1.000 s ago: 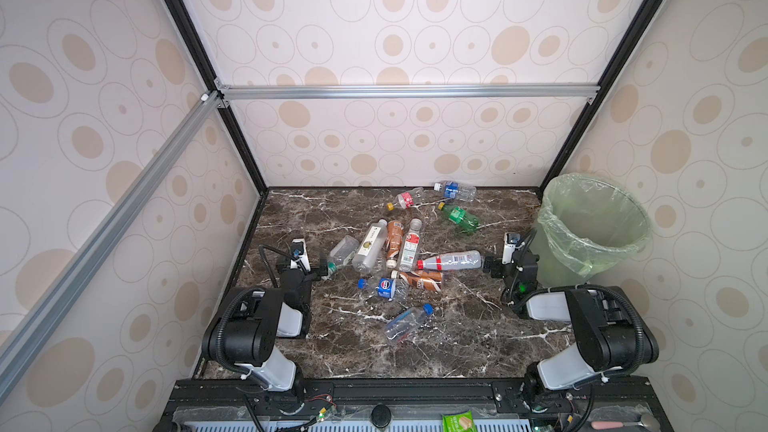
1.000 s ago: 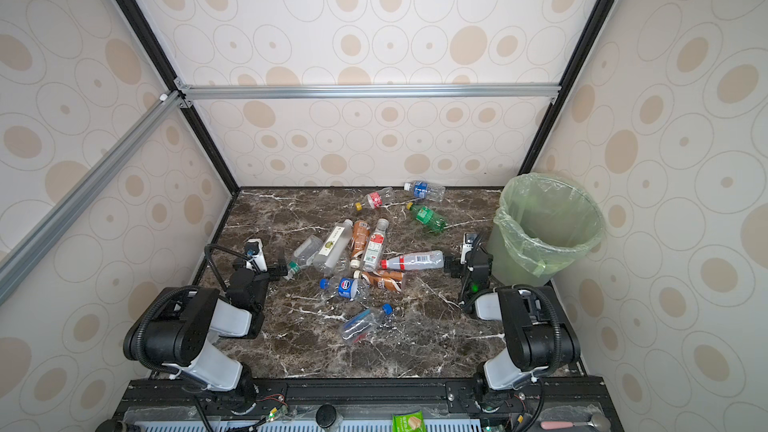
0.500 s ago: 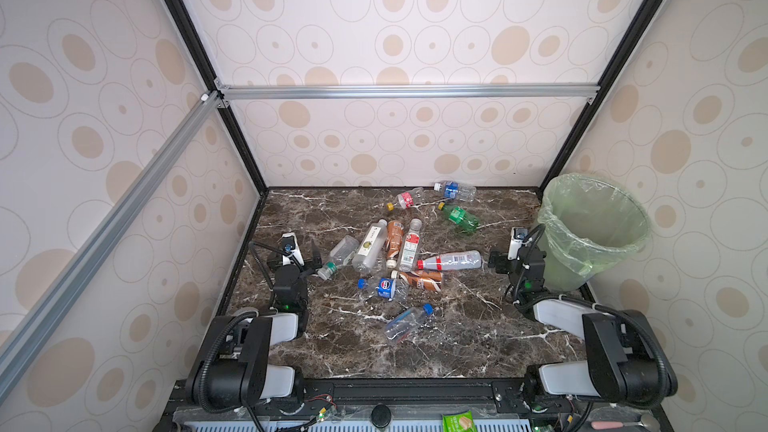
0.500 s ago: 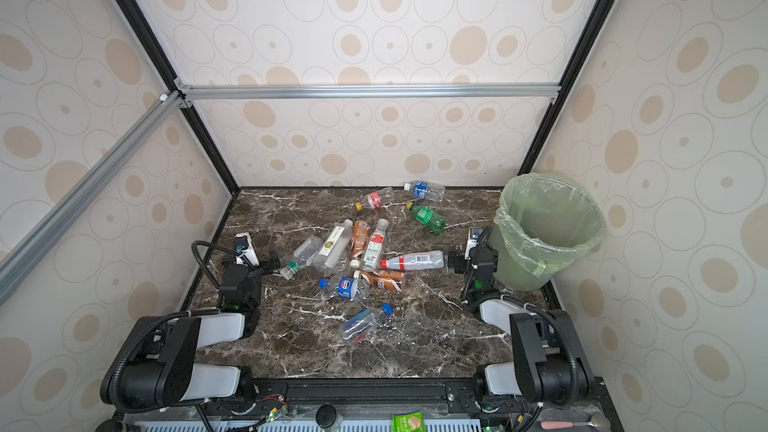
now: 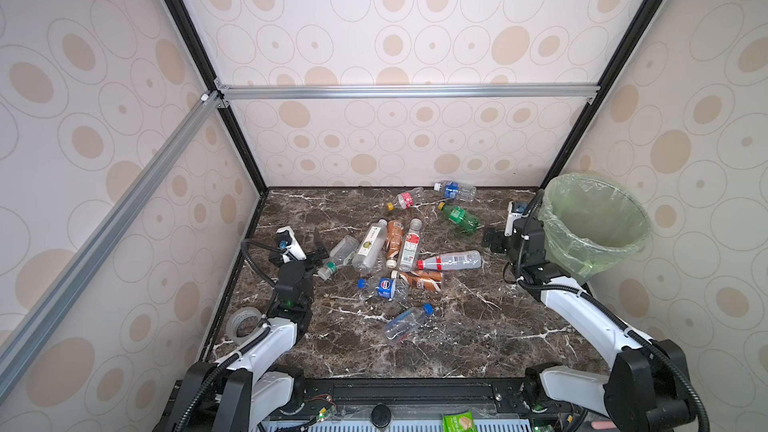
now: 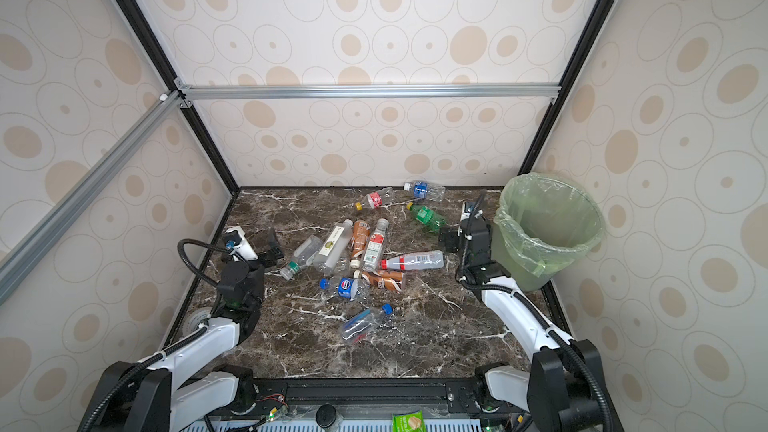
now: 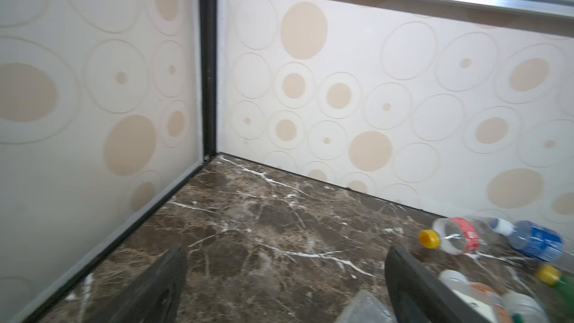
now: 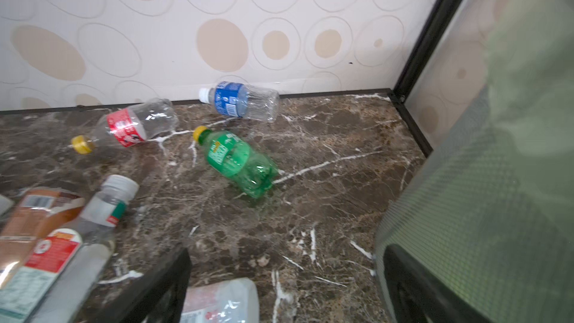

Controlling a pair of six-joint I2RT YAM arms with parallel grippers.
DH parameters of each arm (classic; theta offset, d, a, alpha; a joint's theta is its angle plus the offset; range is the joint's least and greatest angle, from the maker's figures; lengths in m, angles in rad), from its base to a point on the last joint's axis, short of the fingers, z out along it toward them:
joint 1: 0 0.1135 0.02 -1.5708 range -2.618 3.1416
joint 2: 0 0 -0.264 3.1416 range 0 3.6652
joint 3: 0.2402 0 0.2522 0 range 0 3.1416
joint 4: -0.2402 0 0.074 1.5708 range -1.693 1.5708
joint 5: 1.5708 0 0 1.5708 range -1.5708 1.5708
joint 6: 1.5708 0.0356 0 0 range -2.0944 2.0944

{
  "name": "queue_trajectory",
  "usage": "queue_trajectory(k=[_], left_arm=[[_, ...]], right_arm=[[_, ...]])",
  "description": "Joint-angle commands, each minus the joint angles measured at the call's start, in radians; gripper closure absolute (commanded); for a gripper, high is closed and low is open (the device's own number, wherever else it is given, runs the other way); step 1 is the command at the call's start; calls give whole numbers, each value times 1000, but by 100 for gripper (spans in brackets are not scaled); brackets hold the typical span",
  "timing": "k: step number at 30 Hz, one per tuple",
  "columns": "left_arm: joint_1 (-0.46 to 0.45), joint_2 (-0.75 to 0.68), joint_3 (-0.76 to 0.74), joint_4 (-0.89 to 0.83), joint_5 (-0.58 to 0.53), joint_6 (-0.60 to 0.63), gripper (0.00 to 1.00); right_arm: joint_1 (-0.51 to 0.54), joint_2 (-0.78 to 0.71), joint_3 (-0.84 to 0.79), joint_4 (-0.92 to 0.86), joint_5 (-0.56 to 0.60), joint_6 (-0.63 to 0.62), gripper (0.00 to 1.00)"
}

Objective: Throw the plastic bottles in the bin

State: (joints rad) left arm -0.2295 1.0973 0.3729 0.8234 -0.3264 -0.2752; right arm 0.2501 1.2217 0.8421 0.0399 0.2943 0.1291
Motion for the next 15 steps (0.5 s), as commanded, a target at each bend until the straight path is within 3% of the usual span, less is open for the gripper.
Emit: queue_trajectory(k=[1,5,11,15], left_arm=[[-83,19,153,-168,17,-68,1],[-184,76,283,-271,64,-85,1],[-301,164,436,-351,89,-38,1],[-353,232,555,-392,120,-32,1]], right_arm=[[77,19,158,-307,59,8,0],[86,5,345,-524,126,23,0],[80,68,562,-729,255,-65,0],[6,78,616,-779,237,-67,0]])
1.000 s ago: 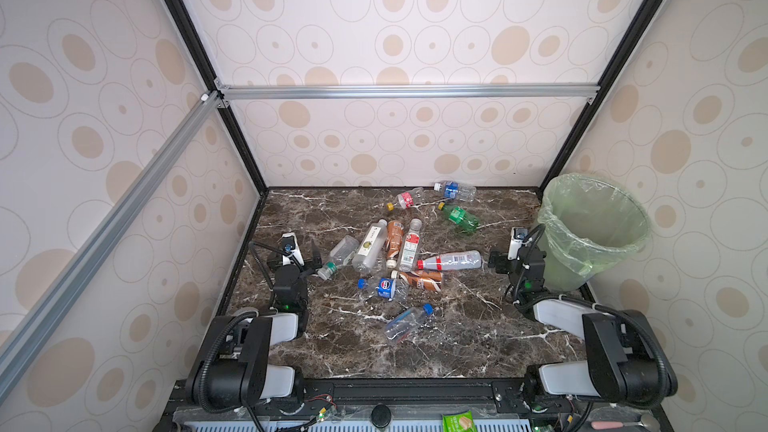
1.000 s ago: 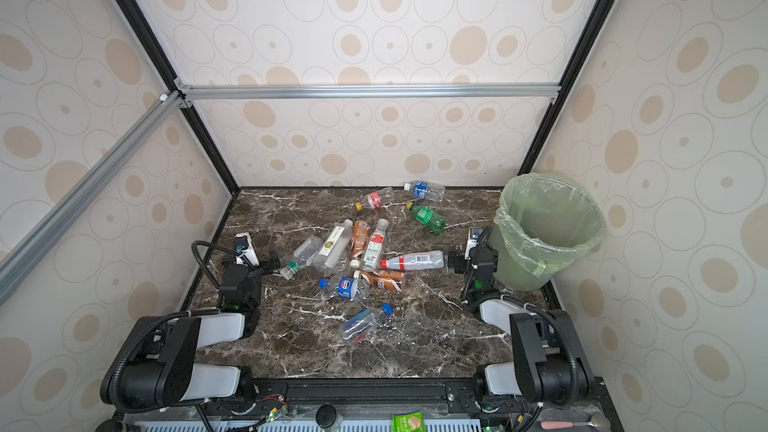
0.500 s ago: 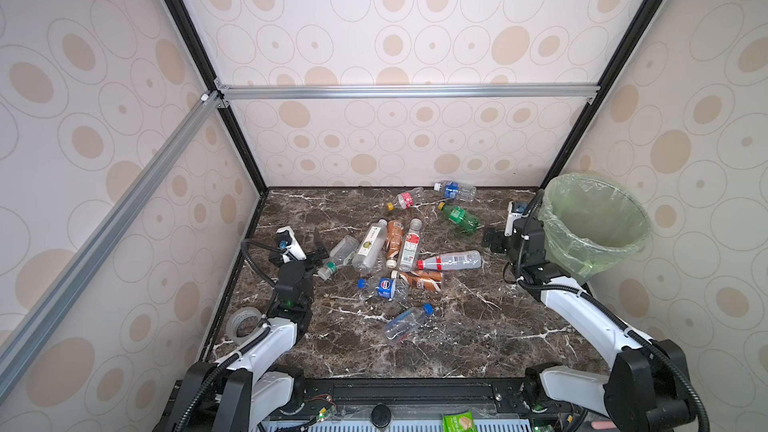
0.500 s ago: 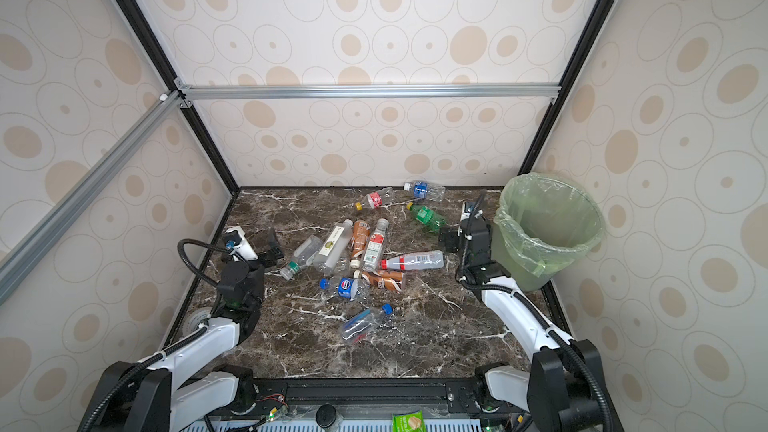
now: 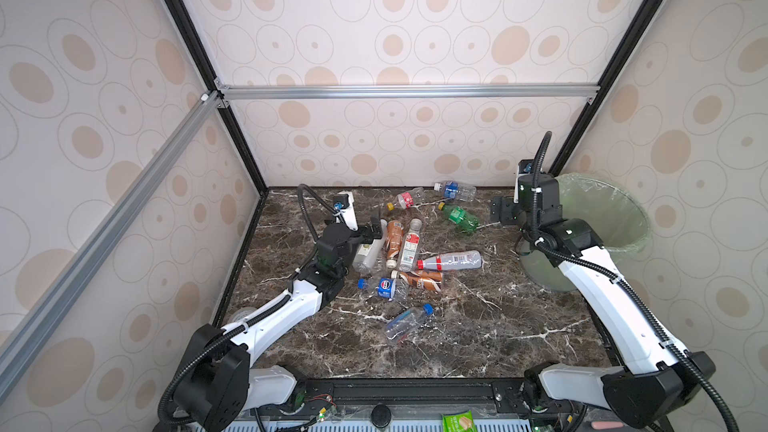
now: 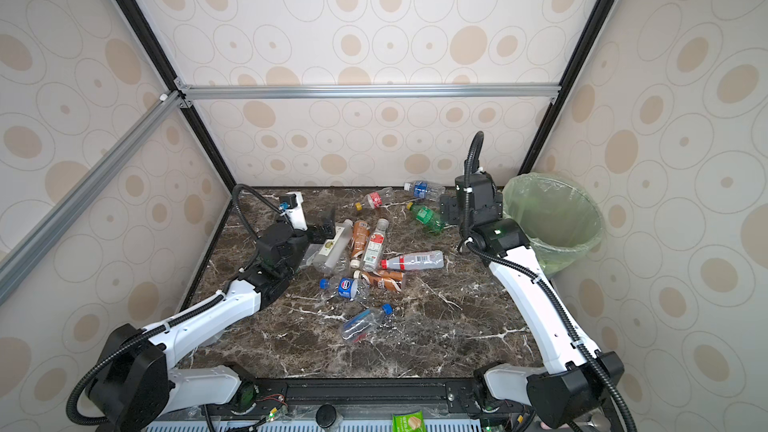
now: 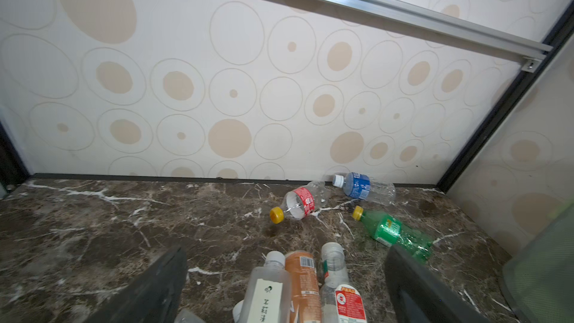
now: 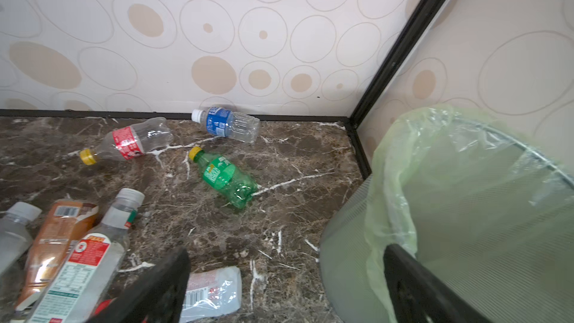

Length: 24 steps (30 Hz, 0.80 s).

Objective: Throw the plastic bottles in the bin

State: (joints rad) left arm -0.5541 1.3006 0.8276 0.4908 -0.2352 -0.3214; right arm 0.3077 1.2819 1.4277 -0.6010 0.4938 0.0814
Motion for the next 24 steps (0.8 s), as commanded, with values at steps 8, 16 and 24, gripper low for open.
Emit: queue_trajectory(k=[8,16,24], left_arm=[[-130,190,304,-137,99,89,1],[-155,225,344,-116,77,200,1],[-156,257,381,-80,94,317,1]], right_arm=[[-199,89,103,-172,-35,-59,9],[-312,198,165,-175,-189,-95,25],[-322,305,214,-189,-276,-103,47]])
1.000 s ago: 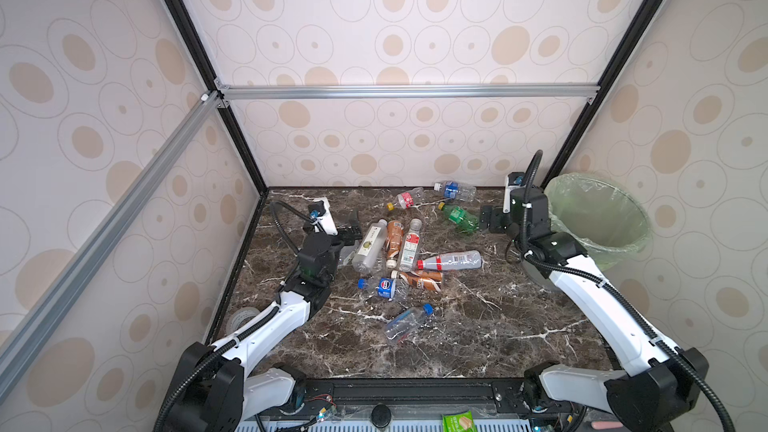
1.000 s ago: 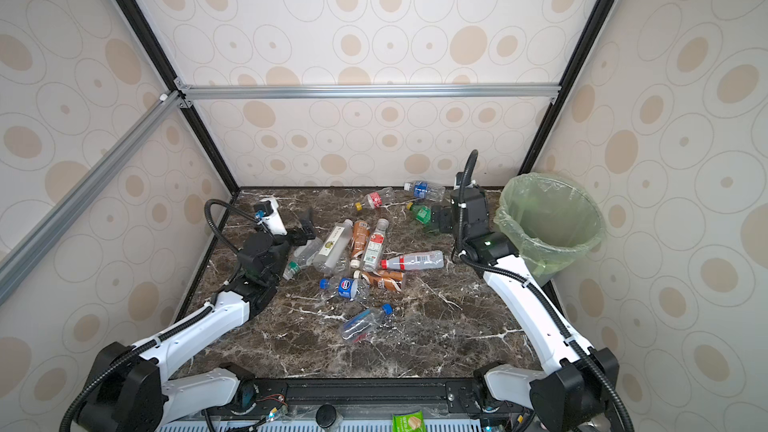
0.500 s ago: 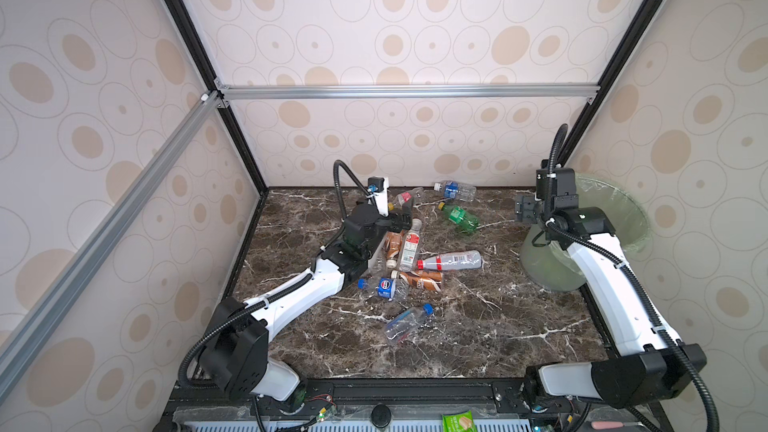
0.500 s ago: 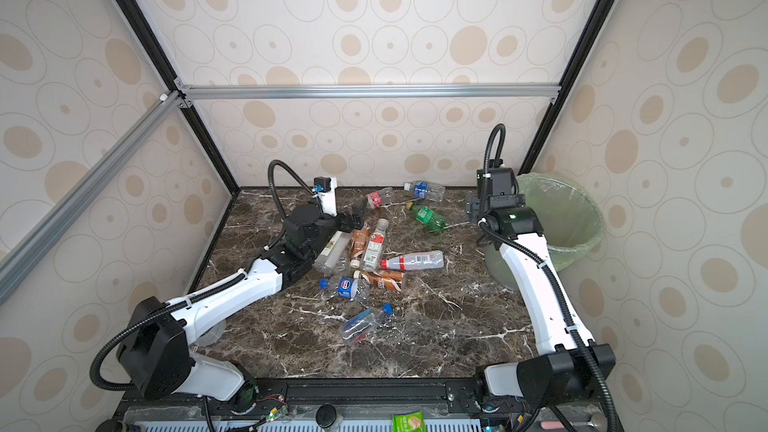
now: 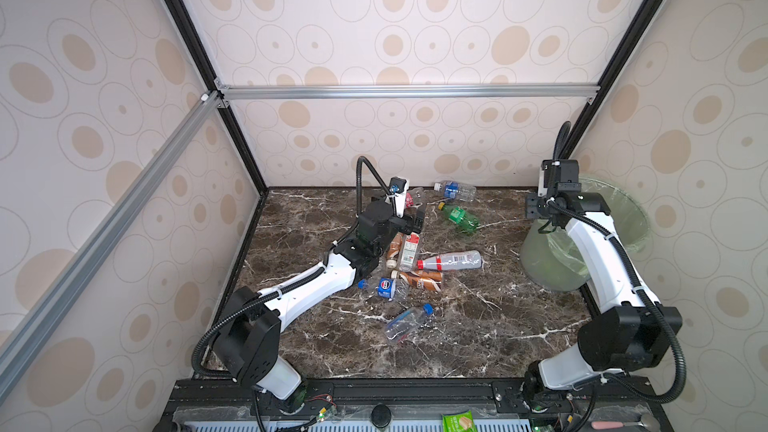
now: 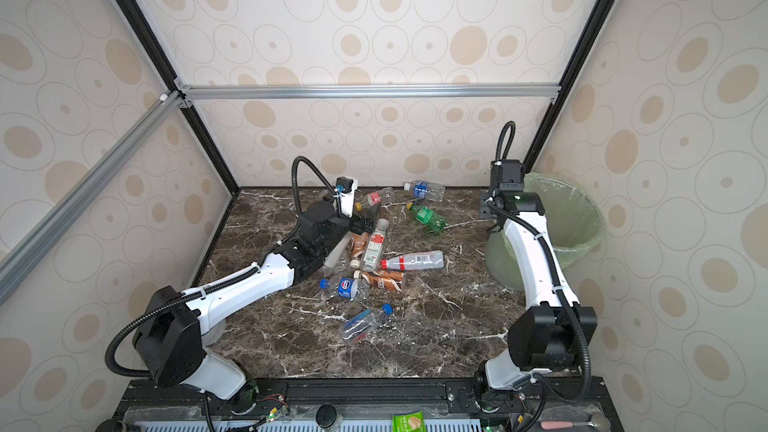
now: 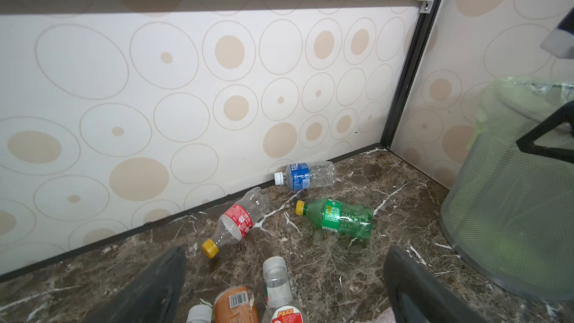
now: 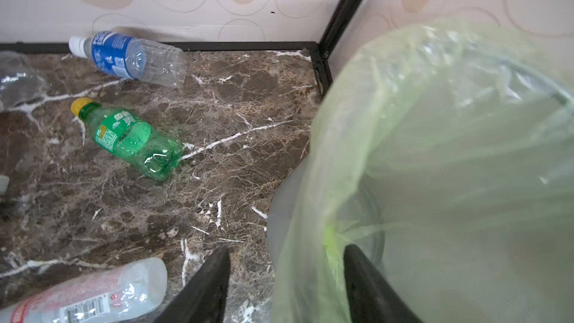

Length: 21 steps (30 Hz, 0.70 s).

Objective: Throw the plastic bottles in the bin

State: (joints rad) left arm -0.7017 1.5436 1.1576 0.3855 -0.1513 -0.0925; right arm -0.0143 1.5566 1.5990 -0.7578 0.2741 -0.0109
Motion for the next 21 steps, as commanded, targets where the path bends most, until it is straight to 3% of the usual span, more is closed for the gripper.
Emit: queue_trajectory(k=[1,7,11,14,18,21], left_arm=[[-8,21,62,7,2,93,1],[-8,58,128,-95,22,157,1],[-9,51,103,-82,-20,183,1],[-9,49,98,-94,9,199,1],[-8,70,128,-158,-9,151,1],[-8,90,159,-208,-20,122,1]], right_arm=[[0,42,51,-35,-65,-15,50],[2,108,111,-58,-87,-40,68],[1,130,129,-61,-96,-59,79],[3,132,149,-44,-134,-86,87],[9,154,205,-28,-164,-116,98],[15,201,260,-46,-187,-135,100]])
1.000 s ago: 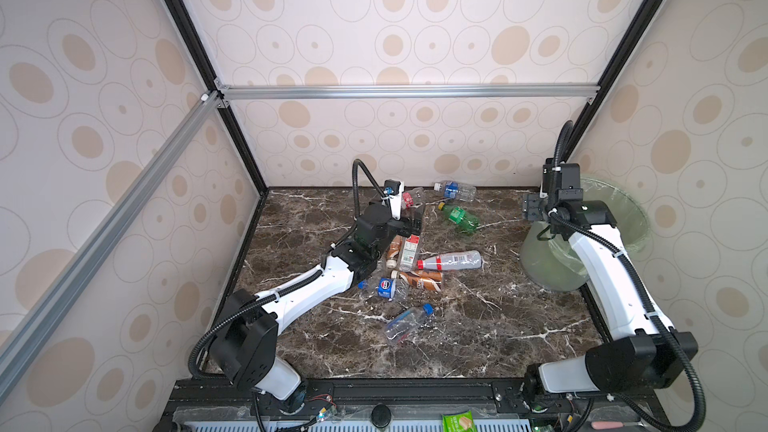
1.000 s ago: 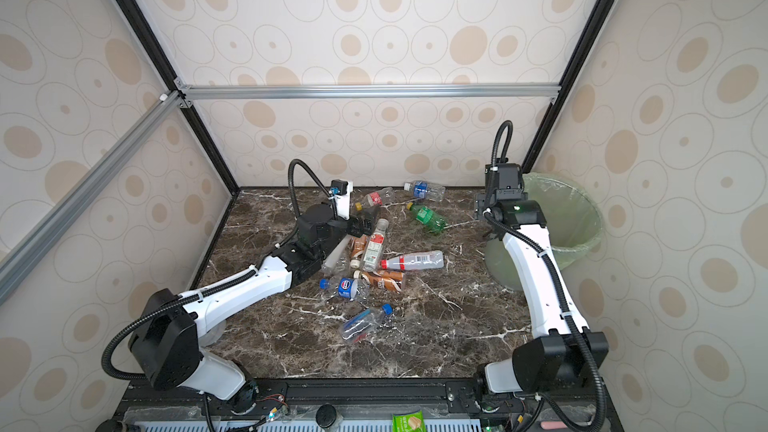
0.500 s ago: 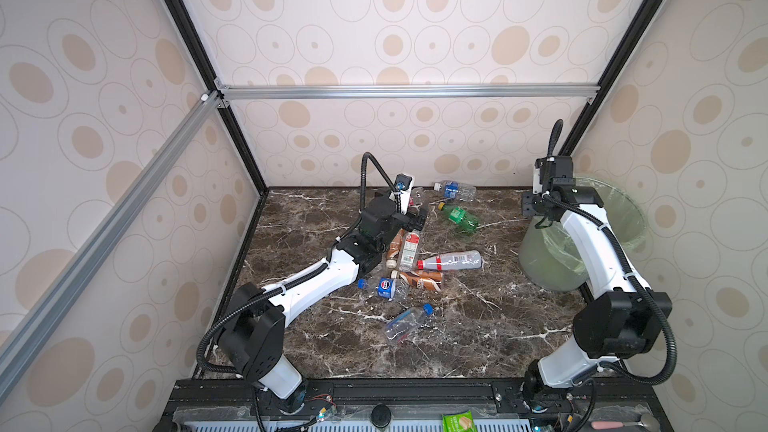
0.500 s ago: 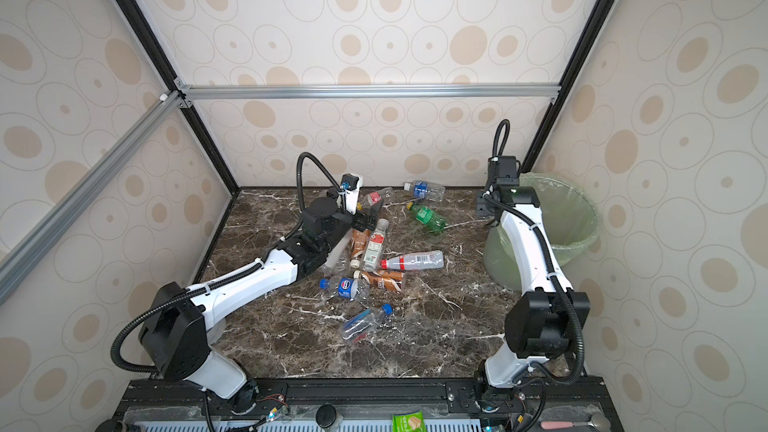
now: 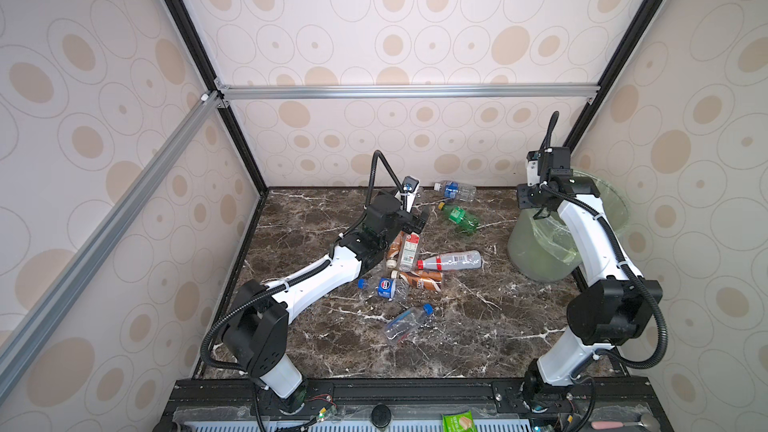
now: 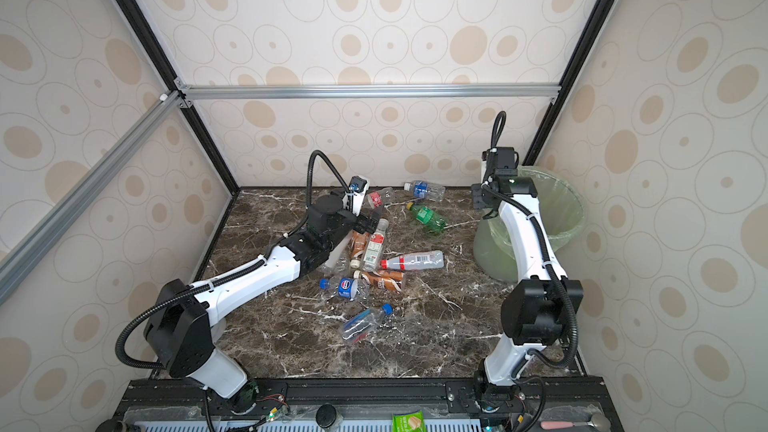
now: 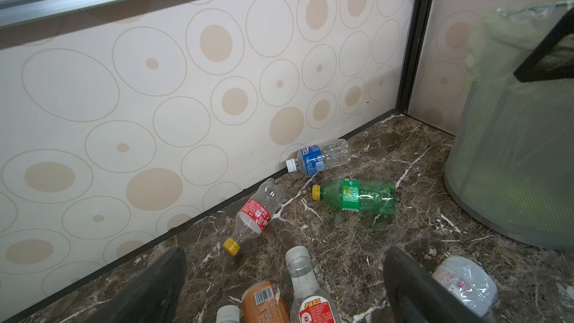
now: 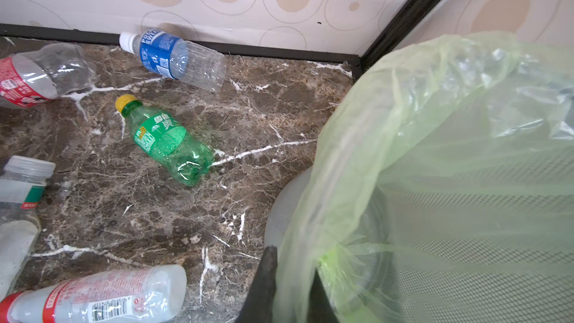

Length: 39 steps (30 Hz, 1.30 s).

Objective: Throw the plastic bottles in the bin

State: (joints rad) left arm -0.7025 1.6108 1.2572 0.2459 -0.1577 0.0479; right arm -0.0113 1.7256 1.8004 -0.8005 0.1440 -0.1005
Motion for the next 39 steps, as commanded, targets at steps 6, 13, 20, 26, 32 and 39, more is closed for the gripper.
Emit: queue_trajectory(k=[6,13,20,26,32,39], left_arm=[[-7,22,45,-65,-80,-59,1],[-8,31,66,-106,-142,-74,1],[-8,55,94,-172,-169,-101,1],[-8,63,102,-216,-174,-124,1],[-8,88,156,-312,-138,-146,1],[-7,101,189,-367,-157,-203,1]], right_arm=[[49,83,93,10,-48,-105,100],[94,138,144,22,-36,-152,100],[102,165,157,34,-54,-160,99],[103,155,118,53,-14,-153,86],[102,126,111,53,20,-131,54],[103,74,98,72,60,-80,26]])
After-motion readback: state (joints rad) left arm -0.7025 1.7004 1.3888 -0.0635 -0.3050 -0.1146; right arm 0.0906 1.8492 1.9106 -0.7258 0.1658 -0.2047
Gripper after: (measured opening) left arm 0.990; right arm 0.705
